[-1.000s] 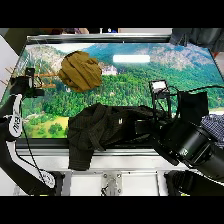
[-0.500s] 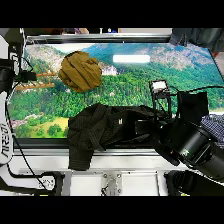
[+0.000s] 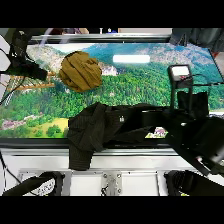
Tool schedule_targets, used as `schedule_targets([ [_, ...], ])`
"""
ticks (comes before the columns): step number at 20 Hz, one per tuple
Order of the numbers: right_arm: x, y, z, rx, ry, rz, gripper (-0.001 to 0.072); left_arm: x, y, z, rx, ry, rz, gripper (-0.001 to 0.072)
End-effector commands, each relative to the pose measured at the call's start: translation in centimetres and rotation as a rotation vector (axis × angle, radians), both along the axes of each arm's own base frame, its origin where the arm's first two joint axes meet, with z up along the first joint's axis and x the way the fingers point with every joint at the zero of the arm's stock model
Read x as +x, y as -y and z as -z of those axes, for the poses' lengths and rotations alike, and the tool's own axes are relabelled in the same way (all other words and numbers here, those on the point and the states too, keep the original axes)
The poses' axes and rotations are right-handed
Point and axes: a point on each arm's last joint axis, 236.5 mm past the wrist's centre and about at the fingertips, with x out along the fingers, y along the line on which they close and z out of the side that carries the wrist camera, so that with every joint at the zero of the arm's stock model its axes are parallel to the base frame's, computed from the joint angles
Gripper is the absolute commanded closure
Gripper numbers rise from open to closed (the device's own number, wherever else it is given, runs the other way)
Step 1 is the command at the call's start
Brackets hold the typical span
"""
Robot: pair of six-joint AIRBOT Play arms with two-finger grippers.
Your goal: Fold the clothes and pants, and hang the long-sleeved shirts on hangers.
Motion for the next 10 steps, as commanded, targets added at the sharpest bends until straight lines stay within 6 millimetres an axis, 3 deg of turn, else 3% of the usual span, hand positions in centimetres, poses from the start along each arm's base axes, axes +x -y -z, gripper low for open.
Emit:
schedule_targets([
  [1,0.1,0.9,-2.2,0.037,0.058,0.010,0.0689,-6.7,10.3,-2.3,-0.130,-0.027,0.583,0.0691],
  [2,0.0,1.1,-2.5,0.046,0.065,0.010,0.0688,-8.5,11.7,-2.4,-0.155,-0.053,0.693,0.0691],
  [4,-0.2,1.7,-3.0,0.063,0.070,0.021,0.0689,-11.3,12.0,-1.0,-0.166,-0.167,0.773,0.0691],
  [7,-0.4,3.0,-3.2,0.067,0.068,0.056,0.0689,-11.3,11.9,0.0,-0.174,-0.192,0.773,0.0691],
  [10,-0.5,4.5,-3.5,0.063,0.066,0.089,0.0689,-13.4,12.0,2.6,-0.090,-0.206,1.034,0.0692],
])
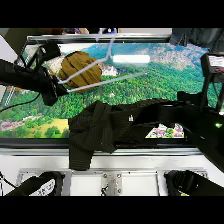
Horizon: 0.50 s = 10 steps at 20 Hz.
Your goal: Fold the clothes and pants, and hang the long-sleeved shirts on hangers.
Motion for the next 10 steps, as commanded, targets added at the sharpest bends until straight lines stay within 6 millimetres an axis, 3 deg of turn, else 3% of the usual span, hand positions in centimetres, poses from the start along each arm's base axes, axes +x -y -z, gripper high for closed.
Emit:
schedule_targets([
  [1,-0.1,1.6,-0.5,-0.003,0.003,0.028,0.0689,-2.9,1.0,2.2,-0.007,-0.002,0.285,0.0692],
  [4,-0.3,3.3,-0.8,-0.039,-0.019,0.052,0.0689,-3.0,1.4,2.7,-0.168,0.001,0.306,0.0692],
  [7,-0.6,5.0,-0.6,-0.082,-0.054,0.078,0.0689,-2.0,0.0,2.3,-0.308,0.004,0.221,0.0693],
  [10,-0.5,6.3,-0.5,-0.113,-0.067,0.096,0.0689,-3.0,-1.4,3.4,-0.316,-0.017,0.215,0.0693],
])
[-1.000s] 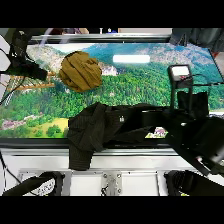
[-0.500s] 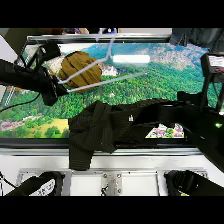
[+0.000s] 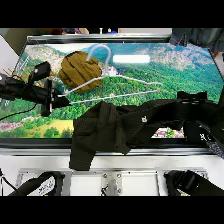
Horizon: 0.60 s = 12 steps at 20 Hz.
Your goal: Fold the clothes and pants, and hang the long-sleeved shirts on hangers.
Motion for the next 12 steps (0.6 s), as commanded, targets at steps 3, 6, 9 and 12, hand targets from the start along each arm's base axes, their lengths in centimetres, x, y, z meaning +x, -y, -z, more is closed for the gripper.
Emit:
schedule_targets([
  [3,0.3,2.8,0.3,-0.056,-0.034,0.059,0.0689,-2.5,-0.3,0.6,-0.069,0.034,0.054,0.0693],
  [6,0.9,4.0,0.6,-0.093,-0.054,0.082,0.0689,-4.4,0.1,0.9,-0.072,0.040,0.087,0.0693],
  [9,1.3,4.7,1.0,-0.119,-0.074,0.096,0.0689,-5.8,1.3,0.3,-0.143,0.056,0.124,0.0693],
  [12,1.4,4.5,1.2,-0.126,-0.085,0.083,0.0689,-6.3,2.3,-0.1,-0.212,0.039,0.132,0.0693],
])
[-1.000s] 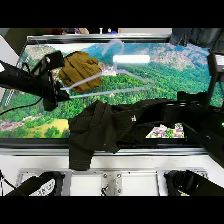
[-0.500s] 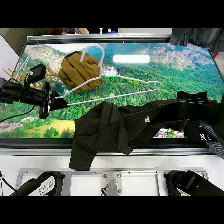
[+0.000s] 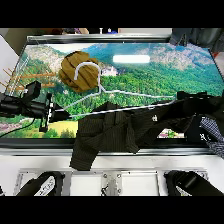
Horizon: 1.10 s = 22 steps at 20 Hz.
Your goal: Fold the clothes and pants, and hang the long-sleeved shirts on hangers.
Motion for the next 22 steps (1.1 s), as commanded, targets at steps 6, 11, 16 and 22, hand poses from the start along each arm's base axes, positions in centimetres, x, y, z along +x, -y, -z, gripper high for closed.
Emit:
schedule_targets([
  [6,0.2,0.1,0.3,-0.011,-0.016,-0.009,0.0689,-3.2,2.5,3.6,0.059,-0.062,0.128,0.0693],
  [11,-0.1,-0.6,0.6,0.013,-0.033,-0.028,0.0689,-0.9,3.3,4.9,0.127,-0.008,0.054,0.0693],
  [16,-1.1,0.0,1.1,-0.038,-0.096,-0.059,0.0689,0.5,3.1,3.4,0.049,0.004,-0.017,0.0693],
  [22,-1.1,2.1,0.3,-0.133,-0.091,-0.033,0.0689,0.1,2.5,3.4,0.050,-0.014,-0.012,0.0693],
])
